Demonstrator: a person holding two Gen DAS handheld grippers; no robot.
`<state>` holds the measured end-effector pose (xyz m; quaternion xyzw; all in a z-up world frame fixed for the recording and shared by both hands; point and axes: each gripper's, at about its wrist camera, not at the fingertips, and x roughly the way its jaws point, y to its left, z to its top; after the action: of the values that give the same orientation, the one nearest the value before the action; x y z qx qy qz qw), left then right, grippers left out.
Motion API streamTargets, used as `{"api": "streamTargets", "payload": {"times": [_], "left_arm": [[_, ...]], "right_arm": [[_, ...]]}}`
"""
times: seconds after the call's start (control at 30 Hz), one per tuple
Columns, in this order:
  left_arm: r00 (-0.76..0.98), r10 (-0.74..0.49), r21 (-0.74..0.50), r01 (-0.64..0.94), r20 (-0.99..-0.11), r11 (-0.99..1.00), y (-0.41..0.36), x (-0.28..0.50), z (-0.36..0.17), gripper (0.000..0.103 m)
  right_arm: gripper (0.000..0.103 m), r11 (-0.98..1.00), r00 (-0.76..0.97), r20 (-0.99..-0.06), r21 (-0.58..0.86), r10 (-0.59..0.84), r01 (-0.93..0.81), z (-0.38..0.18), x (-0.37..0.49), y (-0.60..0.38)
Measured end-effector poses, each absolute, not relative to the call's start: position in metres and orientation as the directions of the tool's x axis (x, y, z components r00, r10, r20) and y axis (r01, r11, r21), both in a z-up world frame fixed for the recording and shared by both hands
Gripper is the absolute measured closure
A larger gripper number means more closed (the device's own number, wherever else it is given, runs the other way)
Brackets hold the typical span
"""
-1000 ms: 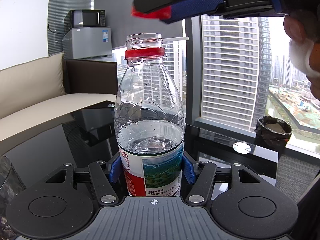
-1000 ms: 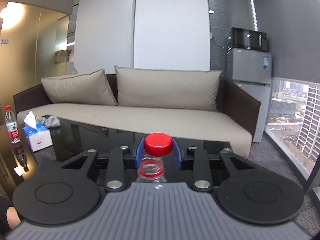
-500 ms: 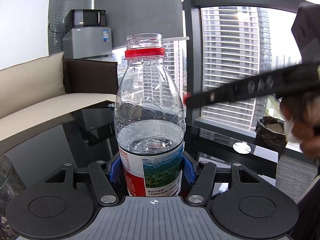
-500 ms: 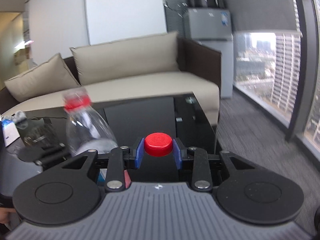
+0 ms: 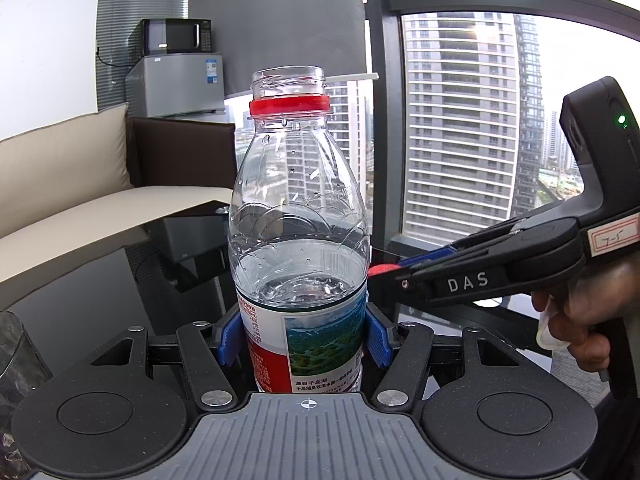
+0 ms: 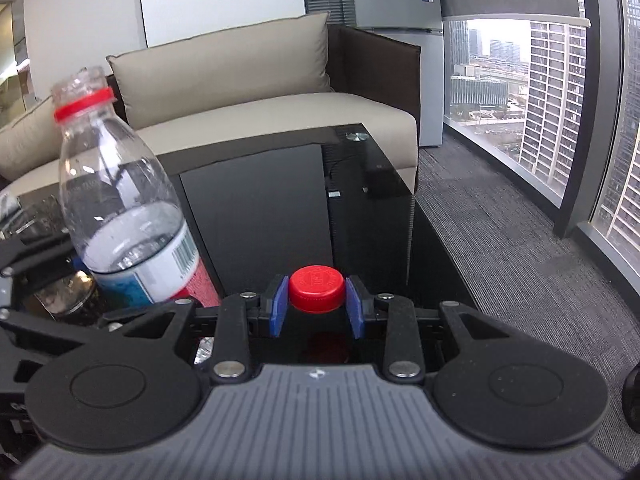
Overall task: Unscrew bottle cap and pour
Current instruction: 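Pull the right gripper away holding the red cap while the left gripper holds the bottle, then open the left gripper and release the uncapped bottle on the table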
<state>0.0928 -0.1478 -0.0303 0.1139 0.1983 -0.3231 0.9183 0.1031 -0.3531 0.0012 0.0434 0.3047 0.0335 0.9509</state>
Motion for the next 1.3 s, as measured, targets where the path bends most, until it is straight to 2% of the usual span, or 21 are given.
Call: {"api": "streamTargets", "payload": {"times": [0.6, 0.7, 0.77, 0.83, 0.97, 1.0, 1.1, 1.2, 1.27, 1.3], "left_arm": [[0.715, -0.545, 0.080, 0.635, -0.438, 0.768, -0.144, 0.092, -0.032, 0.046], [0.713, -0.547, 0.074, 0.635, -0.439, 0.769, -0.142, 0.092, -0.031, 0.043], [0.711, -0.548, 0.075, 0.637, -0.440, 0.767, -0.141, 0.093, -0.031, 0.041], [0.717, -0.546, 0.082, 0.635, -0.433, 0.769, -0.140, 0.092, -0.030, 0.030], [0.731, -0.544, 0.087, 0.626, -0.413, 0.775, -0.137, 0.090, -0.028, 0.024], [0.732, -0.542, 0.085, 0.623, -0.413, 0.777, -0.136, 0.091, -0.027, 0.022], [0.733, -0.541, 0.079, 0.620, -0.413, 0.780, -0.134, 0.090, -0.027, 0.020], [0.736, -0.542, 0.074, 0.618, -0.406, 0.783, -0.134, 0.089, -0.025, 0.010], [0.738, -0.543, 0.072, 0.616, -0.401, 0.784, -0.132, 0.088, -0.024, 0.008], [0.739, -0.543, 0.071, 0.615, -0.399, 0.785, -0.131, 0.088, -0.023, 0.007]], "right_arm": [[0.070, 0.996, 0.780, -0.620, 0.077, 0.085, -0.047, -0.011, 0.107, -0.346], [0.069, 0.996, 0.781, -0.619, 0.074, 0.081, -0.045, -0.010, 0.108, -0.347], [0.064, 0.996, 0.782, -0.618, 0.078, 0.079, -0.039, -0.010, 0.107, -0.349], [0.056, 0.996, 0.784, -0.615, 0.086, 0.080, -0.035, -0.010, 0.108, -0.350], [0.050, 0.994, 0.797, -0.600, 0.104, 0.077, -0.017, -0.006, 0.105, -0.353], [0.045, 0.994, 0.798, -0.598, 0.108, 0.075, -0.013, -0.006, 0.103, -0.353], [0.040, 0.993, 0.806, -0.588, 0.115, 0.072, -0.004, -0.003, 0.100, -0.355], [0.037, 0.993, 0.812, -0.579, 0.118, 0.074, -0.005, 0.000, 0.097, -0.357], [0.035, 0.994, 0.813, -0.578, 0.110, 0.066, -0.003, 0.000, 0.097, -0.357], [0.030, 0.995, 0.816, -0.575, 0.100, 0.057, 0.002, 0.002, 0.096, -0.358]]}}
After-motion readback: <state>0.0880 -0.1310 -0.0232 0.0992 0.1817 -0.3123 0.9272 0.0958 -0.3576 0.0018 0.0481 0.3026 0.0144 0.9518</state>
